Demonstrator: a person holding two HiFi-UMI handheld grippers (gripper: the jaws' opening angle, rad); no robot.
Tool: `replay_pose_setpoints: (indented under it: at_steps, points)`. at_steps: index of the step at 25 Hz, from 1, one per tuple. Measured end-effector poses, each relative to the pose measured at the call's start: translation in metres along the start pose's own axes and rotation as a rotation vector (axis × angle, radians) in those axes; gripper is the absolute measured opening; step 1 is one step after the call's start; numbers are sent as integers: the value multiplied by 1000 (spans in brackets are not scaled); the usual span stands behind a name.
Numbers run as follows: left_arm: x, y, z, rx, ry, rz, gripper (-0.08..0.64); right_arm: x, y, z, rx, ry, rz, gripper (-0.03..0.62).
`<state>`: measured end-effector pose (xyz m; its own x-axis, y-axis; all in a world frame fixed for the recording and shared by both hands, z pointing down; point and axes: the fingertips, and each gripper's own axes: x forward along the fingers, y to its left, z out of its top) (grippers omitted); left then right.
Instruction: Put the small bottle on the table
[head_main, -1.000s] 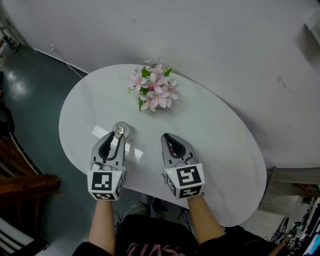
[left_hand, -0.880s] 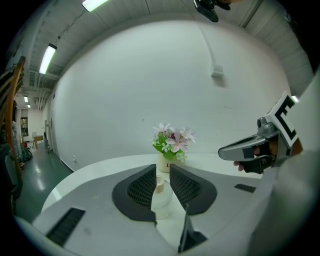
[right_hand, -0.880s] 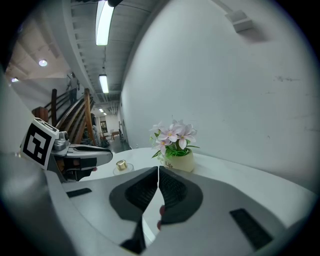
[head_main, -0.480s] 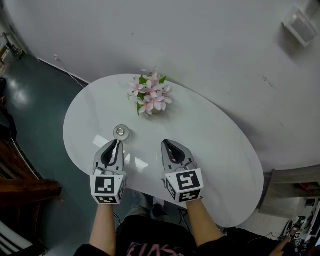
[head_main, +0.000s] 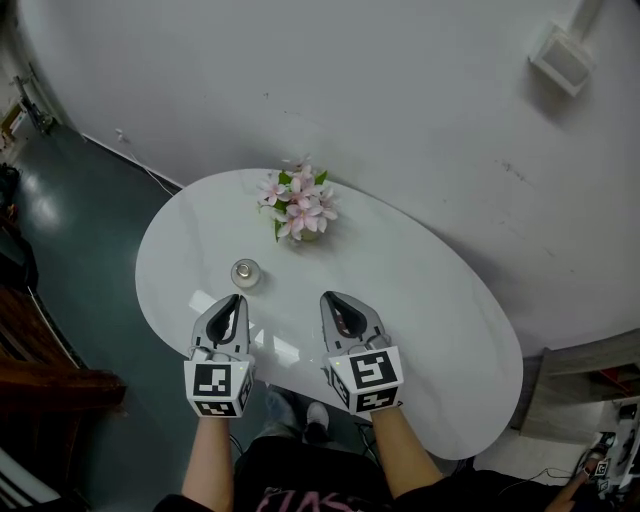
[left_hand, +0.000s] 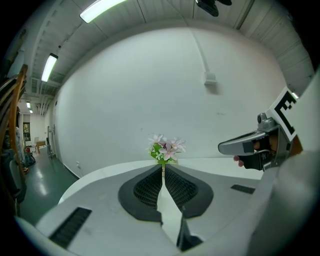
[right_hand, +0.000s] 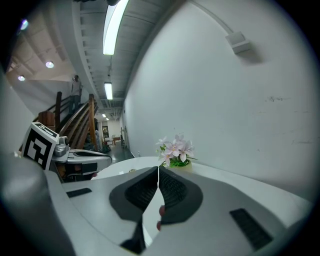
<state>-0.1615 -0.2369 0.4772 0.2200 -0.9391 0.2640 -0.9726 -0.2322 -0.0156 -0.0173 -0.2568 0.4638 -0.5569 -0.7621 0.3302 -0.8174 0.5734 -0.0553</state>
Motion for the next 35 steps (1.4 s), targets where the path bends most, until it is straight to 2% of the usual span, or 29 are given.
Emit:
replay_pose_setpoints:
  at_steps: [24, 35]
  points:
    - [-41, -28, 43, 72, -73, 9, 12, -53, 9, 31, -54, -85, 20, 67]
    - [-54, -39, 59, 80, -99, 7, 12, -69, 12, 45, -86, -123, 27, 67]
